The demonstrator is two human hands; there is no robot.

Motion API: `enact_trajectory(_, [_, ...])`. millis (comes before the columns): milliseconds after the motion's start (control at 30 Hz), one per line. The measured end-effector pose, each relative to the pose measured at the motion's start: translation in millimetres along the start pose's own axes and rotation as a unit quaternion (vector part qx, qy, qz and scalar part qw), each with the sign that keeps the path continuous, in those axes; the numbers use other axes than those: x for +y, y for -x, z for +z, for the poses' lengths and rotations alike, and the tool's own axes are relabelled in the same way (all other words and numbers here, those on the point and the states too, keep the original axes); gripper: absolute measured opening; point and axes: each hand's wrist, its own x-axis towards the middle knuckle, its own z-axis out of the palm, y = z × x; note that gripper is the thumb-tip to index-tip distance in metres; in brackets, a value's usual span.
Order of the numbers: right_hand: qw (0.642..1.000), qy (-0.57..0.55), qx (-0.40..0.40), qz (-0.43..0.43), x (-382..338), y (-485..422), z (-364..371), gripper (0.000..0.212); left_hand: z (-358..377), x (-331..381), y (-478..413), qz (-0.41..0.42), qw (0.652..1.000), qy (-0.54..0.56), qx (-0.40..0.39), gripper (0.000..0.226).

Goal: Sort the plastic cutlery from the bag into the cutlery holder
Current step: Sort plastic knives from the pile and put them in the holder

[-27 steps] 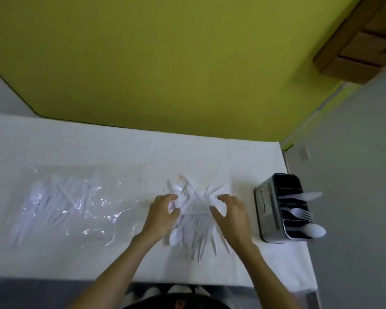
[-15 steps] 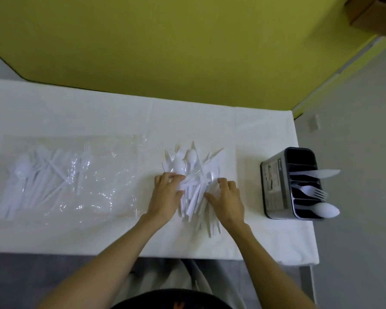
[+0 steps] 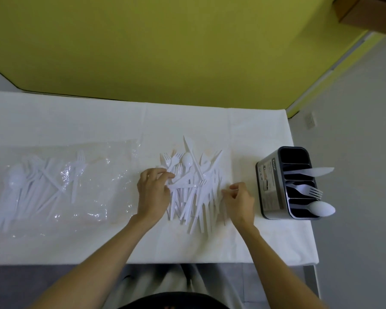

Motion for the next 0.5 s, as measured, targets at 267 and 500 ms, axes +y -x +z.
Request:
enact_trajectory(267, [1.000,0.025,-0.013,-0.006,4.5,-6.1,7.2,0.027,18.2,66.3,-58.4,0.025,0.992,0.015,-0.122,0.034])
enact_trajectory(500, [0.980,0.119,0.003,-0.162,-16.0,-22.3,4.1,0.046,36.1,51.4,-48.7,0.037,0.991,0.013,-0.127,0.031])
